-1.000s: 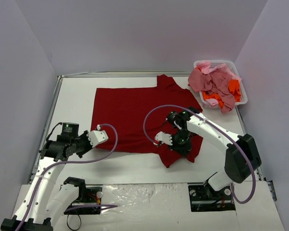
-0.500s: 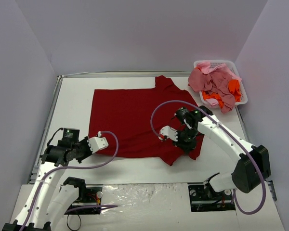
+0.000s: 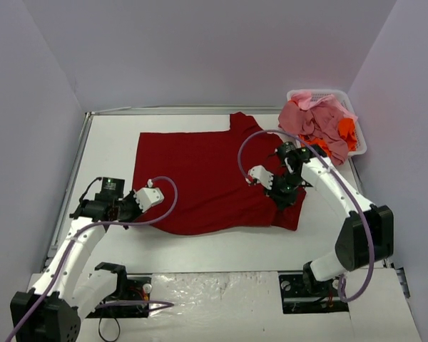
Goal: Fold and stack the t-shirts
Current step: Grap the side of the flattened tshirt closest away from the robot with both arms, then fold the flattened tshirt in 1/3 of the way
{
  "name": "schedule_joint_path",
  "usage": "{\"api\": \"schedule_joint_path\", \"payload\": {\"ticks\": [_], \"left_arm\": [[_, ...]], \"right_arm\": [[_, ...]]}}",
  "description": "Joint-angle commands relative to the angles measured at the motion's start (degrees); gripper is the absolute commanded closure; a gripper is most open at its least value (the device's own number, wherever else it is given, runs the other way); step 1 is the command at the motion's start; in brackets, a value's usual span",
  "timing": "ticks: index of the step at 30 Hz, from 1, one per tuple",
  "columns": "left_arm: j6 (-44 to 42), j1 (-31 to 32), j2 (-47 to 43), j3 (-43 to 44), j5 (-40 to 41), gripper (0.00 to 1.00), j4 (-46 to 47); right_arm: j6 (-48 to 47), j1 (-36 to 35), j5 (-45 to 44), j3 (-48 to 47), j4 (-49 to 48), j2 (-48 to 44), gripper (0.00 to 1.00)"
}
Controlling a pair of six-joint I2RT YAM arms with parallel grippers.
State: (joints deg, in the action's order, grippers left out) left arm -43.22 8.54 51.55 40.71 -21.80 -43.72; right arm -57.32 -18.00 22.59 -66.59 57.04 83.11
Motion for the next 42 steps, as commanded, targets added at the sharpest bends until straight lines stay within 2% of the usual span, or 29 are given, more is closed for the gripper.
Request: {"api": "schedule_joint_path", "payload": {"ticks": [1, 9, 27, 42], "left_arm": [[2.3, -0.7, 2.2, 2.5, 1.6, 0.98, 5.2], [3.7, -2.3, 6.5, 4.9, 7.2, 0.98, 11.7], [2.3, -4.4, 21.1, 11.8, 4.7, 0.98, 16.5], [2.5, -4.4, 33.7, 15.3, 6.9, 0.98, 24.1]], "right_arm": [[-1.6, 0.9, 1.3, -4.2, -0.3, 3.4, 1.00], [-1.0, 2.2, 1.8, -13.6, -1.5, 13.3, 1.00], [1.9, 3.7, -0.5, -35.0, -1.4, 32.7, 1.00], [5.2, 4.8, -3.2, -40.8, -2.9, 40.3, 1.00]]}}
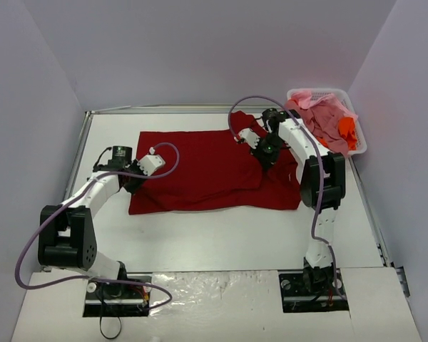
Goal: Fold and stack the t-shirts
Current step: Fold the flattened tshirt in 1/3 of the way
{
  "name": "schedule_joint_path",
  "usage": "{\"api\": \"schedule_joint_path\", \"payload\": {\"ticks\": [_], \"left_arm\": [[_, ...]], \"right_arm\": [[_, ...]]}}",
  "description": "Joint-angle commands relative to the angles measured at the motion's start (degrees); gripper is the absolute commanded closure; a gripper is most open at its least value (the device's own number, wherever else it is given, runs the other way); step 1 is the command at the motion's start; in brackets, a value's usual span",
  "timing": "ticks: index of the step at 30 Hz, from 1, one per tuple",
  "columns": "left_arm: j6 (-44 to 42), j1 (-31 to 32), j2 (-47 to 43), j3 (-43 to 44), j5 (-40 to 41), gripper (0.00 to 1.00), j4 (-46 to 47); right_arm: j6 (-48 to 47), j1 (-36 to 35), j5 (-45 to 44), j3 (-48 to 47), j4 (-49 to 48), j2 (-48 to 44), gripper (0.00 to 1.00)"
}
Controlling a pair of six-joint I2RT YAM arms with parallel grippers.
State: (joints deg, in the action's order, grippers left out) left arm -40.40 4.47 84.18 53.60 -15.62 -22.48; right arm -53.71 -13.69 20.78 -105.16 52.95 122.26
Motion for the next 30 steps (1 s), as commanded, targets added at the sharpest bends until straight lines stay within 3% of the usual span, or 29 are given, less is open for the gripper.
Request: {"api": "schedule_joint_path", "payload": {"ticks": [1, 4, 5, 7, 10, 13, 22, 30], "left_arm": [[0.2, -0.3, 2.3, 2.7, 1.1, 0.98, 4.4], [0.8, -0.3, 3.8, 2.7, 2.3, 0.98, 6.1], [1.0, -0.3, 4.3, 2.6, 2.5, 0.97, 6.7], [1.8, -0.2, 4.9, 2.7, 3.1, 0.96, 8.0], [2.1, -0.1, 4.8, 3.6, 3.7, 0.92, 6.9], [2.0, 0.0, 1.0, 3.3, 5.1, 0.91, 6.6], [-1.5, -0.3, -12.0, -0.9, 5.5, 0.89, -1.2], [-11.0, -0.3, -22.4, -12.7, 3.1, 0.90, -8.5]], "right_arm": [[1.9, 0.4, -1.7, -2.8, 0.7, 2.1, 1.00], [3.6, 0.4, -3.5, -3.6, -2.1, 3.3, 1.00], [4.1, 0.4, -4.0, -3.9, -2.5, 4.3, 0.91], [5.4, 0.5, -4.6, -4.4, -3.6, 5.3, 0.87], [6.6, 0.8, -4.6, -4.2, -4.7, 4.7, 0.64], [7.1, 1.0, -4.4, -2.9, -5.7, 0.8, 0.56], [8.9, 1.5, -5.0, 2.8, -6.1, -13.0, 0.53], [10.4, 3.3, -3.2, 20.8, -7.1, -27.7, 0.53]]}}
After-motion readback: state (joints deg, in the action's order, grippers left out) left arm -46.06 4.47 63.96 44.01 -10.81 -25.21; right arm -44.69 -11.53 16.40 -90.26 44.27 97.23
